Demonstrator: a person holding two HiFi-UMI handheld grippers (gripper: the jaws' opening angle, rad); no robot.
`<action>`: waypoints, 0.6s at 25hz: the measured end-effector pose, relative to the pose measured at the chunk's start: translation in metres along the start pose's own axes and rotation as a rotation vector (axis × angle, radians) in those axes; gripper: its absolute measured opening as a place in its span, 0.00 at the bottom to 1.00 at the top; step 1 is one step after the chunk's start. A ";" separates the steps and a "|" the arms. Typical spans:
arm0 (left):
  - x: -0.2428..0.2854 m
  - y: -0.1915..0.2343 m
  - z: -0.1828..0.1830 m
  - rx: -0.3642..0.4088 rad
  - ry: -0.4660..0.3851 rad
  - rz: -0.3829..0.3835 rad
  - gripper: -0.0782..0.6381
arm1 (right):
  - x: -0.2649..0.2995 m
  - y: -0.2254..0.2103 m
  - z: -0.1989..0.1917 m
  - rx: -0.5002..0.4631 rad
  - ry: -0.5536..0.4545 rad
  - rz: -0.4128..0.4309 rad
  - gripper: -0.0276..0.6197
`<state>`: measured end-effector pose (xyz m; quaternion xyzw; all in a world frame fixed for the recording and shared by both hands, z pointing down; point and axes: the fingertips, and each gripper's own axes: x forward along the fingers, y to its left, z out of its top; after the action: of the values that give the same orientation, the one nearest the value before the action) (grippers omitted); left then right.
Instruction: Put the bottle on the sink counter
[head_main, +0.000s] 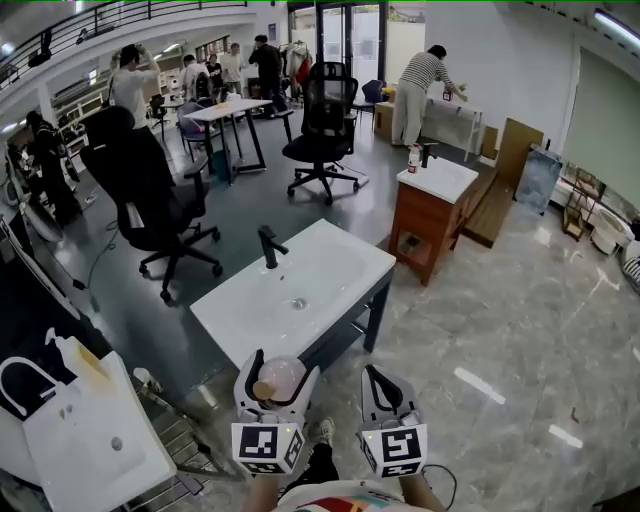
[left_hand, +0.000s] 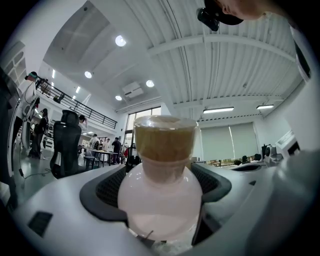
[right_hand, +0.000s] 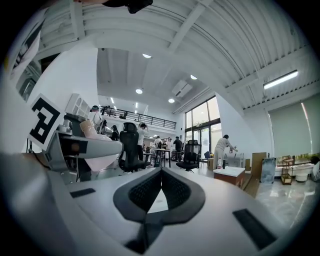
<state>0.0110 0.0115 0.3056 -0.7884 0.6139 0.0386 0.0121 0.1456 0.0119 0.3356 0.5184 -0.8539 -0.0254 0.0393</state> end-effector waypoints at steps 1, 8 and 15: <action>0.007 0.005 -0.001 -0.001 0.001 0.005 0.66 | 0.009 -0.001 -0.001 -0.001 0.003 0.005 0.06; 0.062 0.046 0.008 -0.010 -0.007 0.029 0.66 | 0.082 -0.009 0.013 -0.006 0.003 0.041 0.06; 0.120 0.092 0.015 0.008 -0.018 0.049 0.66 | 0.168 -0.011 0.029 -0.009 -0.008 0.086 0.06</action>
<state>-0.0497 -0.1262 0.2838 -0.7726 0.6331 0.0433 0.0199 0.0752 -0.1422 0.3122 0.4808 -0.8755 -0.0297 0.0392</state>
